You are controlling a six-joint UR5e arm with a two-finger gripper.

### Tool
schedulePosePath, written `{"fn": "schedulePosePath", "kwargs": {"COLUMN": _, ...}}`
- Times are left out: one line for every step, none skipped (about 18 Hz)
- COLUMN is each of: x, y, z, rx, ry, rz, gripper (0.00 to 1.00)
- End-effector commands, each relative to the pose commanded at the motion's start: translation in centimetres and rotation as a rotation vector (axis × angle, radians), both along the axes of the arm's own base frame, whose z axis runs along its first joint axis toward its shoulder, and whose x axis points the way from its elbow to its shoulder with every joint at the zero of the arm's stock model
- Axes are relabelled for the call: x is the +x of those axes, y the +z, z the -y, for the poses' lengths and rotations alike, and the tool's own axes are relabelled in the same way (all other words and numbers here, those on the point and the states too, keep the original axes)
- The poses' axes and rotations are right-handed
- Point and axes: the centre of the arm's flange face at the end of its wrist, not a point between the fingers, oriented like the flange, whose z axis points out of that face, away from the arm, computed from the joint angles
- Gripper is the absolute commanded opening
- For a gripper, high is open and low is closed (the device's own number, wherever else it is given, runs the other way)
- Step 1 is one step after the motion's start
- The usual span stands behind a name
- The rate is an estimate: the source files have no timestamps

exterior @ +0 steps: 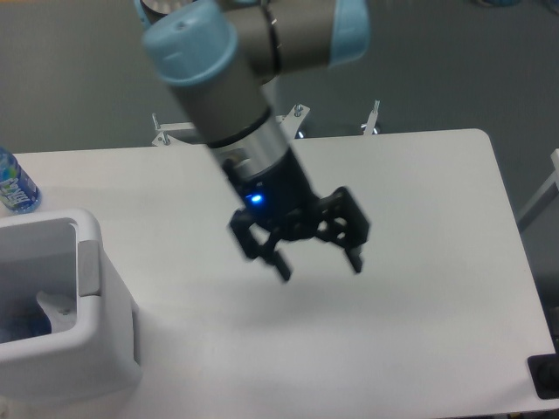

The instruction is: Place the trash in the trash can

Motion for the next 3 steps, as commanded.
{"fn": "schedulePosePath", "kwargs": {"x": -0.2, "y": 0.4, "z": 1.1, "rx": -0.009, "ry": 0.011, "rz": 0.012, "gripper": 1.00}}
{"fn": "schedulePosePath", "kwargs": {"x": -0.3, "y": 0.9, "z": 2.0, "rx": -0.009, "ry": 0.022, "rz": 0.016, "gripper": 1.00}}
{"fn": "schedulePosePath", "kwargs": {"x": -0.6, "y": 0.9, "z": 2.5, "rx": -0.004, "ry": 0.030, "rz": 0.021, "gripper": 1.00}}
